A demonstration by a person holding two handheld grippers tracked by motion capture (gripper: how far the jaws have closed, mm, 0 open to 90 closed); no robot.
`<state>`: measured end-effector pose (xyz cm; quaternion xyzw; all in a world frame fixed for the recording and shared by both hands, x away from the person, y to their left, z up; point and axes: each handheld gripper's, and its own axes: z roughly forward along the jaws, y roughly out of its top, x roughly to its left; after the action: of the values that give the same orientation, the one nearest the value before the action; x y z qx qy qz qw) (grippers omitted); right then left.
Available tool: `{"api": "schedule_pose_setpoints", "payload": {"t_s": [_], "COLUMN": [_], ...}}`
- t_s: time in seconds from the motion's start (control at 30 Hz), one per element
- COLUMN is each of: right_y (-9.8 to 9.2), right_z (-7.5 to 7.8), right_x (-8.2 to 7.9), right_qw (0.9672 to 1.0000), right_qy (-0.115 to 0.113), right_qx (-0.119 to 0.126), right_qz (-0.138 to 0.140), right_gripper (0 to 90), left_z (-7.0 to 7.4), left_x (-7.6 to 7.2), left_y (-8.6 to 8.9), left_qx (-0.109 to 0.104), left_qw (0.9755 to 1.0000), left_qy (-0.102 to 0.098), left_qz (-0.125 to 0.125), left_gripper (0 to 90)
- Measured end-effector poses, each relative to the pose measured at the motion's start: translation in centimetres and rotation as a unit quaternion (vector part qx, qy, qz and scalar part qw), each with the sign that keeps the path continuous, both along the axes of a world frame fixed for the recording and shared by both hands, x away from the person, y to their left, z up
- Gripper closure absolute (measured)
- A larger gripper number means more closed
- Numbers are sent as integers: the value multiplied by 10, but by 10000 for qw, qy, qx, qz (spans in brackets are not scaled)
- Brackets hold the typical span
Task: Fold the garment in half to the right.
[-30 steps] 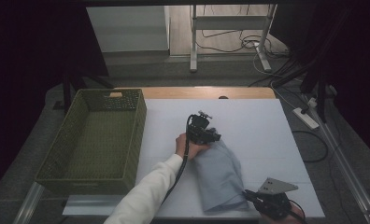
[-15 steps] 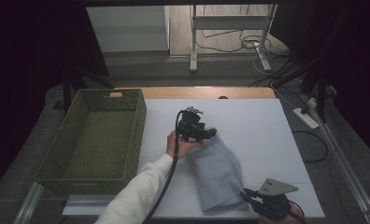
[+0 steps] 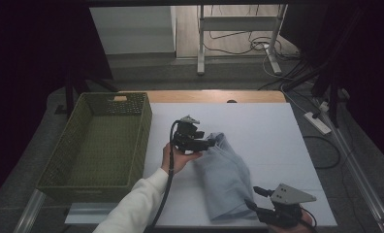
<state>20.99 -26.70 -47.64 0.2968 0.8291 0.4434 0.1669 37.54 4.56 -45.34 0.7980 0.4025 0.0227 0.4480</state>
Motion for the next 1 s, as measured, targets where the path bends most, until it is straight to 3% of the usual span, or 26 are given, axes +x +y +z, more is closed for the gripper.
{"api": "schedule_pose_setpoints", "payload": {"t_s": [0.33, 1.0], "right_y": [4, 23], "right_z": [7, 8], "right_x": [26, 72], "right_qw": [9996, 9992], "right_qy": [-30, 75], "right_qx": [202, 239], "right_qz": [-185, -325], "right_gripper": [470, 462], "left_z": [-5, -8], "left_x": [-12, -34], "left_y": [16, 34], "left_qx": [-54, -110], "left_qw": [10000, 9999], "left_qy": [4, -84], "left_qz": [-13, 4], "left_gripper": [389, 391]}}
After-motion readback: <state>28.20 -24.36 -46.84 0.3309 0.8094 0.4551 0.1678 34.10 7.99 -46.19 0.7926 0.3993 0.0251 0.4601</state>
